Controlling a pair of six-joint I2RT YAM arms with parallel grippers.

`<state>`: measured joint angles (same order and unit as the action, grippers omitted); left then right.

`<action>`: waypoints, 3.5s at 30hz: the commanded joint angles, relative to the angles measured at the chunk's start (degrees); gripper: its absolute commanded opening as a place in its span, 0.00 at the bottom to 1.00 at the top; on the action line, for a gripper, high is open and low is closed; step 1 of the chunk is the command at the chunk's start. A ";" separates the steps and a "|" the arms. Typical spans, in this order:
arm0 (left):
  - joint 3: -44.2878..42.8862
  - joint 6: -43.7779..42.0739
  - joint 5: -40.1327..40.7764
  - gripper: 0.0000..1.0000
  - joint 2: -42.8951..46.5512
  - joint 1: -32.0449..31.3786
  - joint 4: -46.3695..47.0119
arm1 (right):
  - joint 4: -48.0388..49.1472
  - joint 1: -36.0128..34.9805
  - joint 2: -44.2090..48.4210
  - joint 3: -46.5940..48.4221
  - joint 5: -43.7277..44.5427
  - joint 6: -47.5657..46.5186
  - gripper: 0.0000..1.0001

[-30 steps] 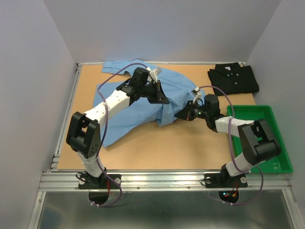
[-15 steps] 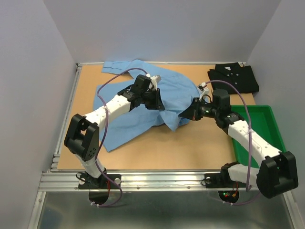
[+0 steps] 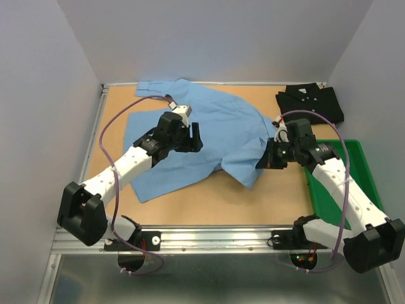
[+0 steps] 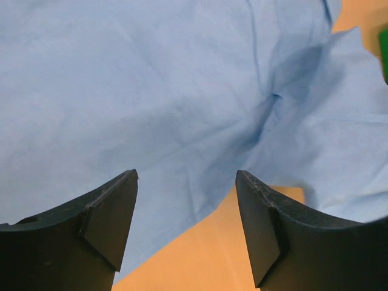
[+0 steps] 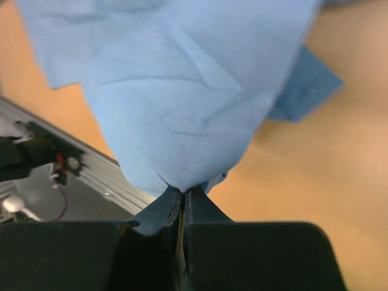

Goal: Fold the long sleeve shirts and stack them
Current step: Flatten the shirt out, then fold the shirt

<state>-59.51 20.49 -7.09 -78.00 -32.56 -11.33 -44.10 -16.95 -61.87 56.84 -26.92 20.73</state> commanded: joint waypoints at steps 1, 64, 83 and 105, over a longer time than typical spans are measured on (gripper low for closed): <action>3.95 2.70 12.87 0.77 3.64 0.30 0.27 | -12.41 0.25 -1.59 -1.81 13.20 0.01 0.01; -1.49 11.50 13.77 0.77 -16.77 25.79 -0.35 | 28.72 0.43 -50.21 25.79 33.33 -7.11 0.65; 26.11 29.60 23.18 0.80 11.29 28.43 -12.40 | 25.99 0.43 -11.88 0.56 33.77 0.54 0.97; 26.99 25.13 21.95 0.32 3.64 28.34 -7.92 | 25.90 0.43 -7.66 -7.27 34.65 4.75 0.97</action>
<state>-33.36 46.74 15.18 -72.47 -4.38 -19.46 -19.09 -16.86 -71.24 51.46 6.74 23.53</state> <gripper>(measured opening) 0.359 0.965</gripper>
